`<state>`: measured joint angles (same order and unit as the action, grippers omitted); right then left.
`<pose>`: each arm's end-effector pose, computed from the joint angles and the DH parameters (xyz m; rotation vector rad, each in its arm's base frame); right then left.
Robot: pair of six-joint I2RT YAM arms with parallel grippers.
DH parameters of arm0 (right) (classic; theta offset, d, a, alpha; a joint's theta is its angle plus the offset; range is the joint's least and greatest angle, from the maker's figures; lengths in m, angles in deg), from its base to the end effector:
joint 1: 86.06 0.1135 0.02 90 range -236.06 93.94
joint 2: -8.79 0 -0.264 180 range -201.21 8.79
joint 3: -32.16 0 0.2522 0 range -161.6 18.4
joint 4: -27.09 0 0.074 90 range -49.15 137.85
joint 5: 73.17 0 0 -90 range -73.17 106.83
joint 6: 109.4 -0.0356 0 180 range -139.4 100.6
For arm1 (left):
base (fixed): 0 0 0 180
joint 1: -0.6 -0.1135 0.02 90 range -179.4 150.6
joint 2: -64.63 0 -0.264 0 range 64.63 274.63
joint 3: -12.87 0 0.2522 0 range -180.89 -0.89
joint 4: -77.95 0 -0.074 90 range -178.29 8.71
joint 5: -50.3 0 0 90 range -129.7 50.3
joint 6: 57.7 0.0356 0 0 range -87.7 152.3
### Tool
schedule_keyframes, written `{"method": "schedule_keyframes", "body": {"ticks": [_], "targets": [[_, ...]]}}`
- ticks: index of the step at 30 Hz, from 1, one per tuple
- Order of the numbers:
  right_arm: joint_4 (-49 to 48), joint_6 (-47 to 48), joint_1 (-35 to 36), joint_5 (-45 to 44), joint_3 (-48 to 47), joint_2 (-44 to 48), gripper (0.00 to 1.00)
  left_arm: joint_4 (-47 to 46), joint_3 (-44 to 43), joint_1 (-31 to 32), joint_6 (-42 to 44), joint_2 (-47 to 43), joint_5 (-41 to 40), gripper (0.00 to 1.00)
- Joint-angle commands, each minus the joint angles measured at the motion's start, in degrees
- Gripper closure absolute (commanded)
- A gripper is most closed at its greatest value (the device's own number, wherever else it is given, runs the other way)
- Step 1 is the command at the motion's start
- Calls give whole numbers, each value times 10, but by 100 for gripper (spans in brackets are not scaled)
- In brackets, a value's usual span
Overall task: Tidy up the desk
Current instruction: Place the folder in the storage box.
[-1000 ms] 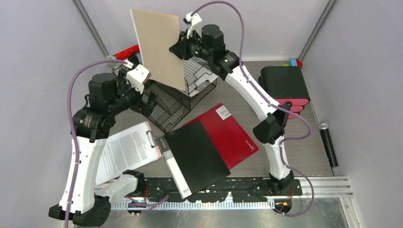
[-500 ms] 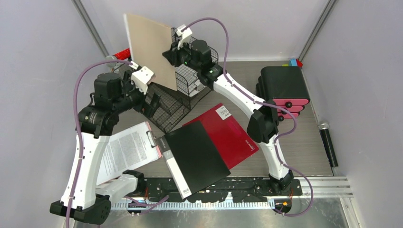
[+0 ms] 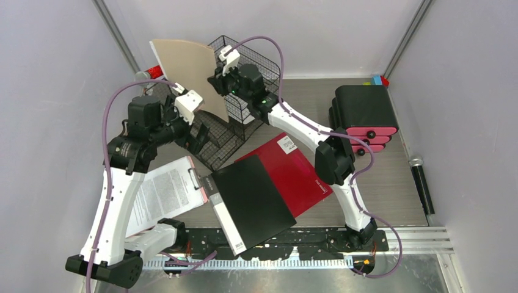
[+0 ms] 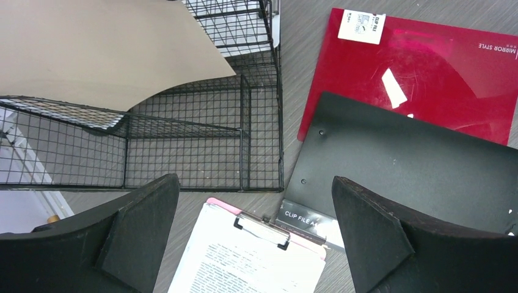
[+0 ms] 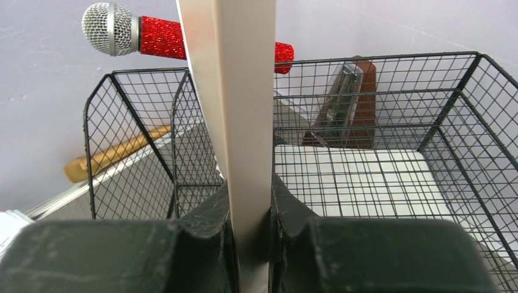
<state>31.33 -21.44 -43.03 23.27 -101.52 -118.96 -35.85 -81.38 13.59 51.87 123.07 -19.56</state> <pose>0.3933 0.3726 0.3515 -0.6398 1.4499 0.7067 0.1717 -0.0522 0.4317 0.7819 1.9267 -0.2987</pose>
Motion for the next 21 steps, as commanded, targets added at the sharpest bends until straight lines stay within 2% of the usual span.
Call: {"method": "schedule_keyframes", "body": {"ticks": [1,13,21], "targets": [[-101,38,15,-98,-8,-8,100,-35,10,-3,7,-17,18,0],[-95,10,30,-199,14,-19,100,-31,11,-3,10,-23,30,0],[-76,-18,35,-254,75,-6,100,-33,12,-3,7,-22,38,0]]}}
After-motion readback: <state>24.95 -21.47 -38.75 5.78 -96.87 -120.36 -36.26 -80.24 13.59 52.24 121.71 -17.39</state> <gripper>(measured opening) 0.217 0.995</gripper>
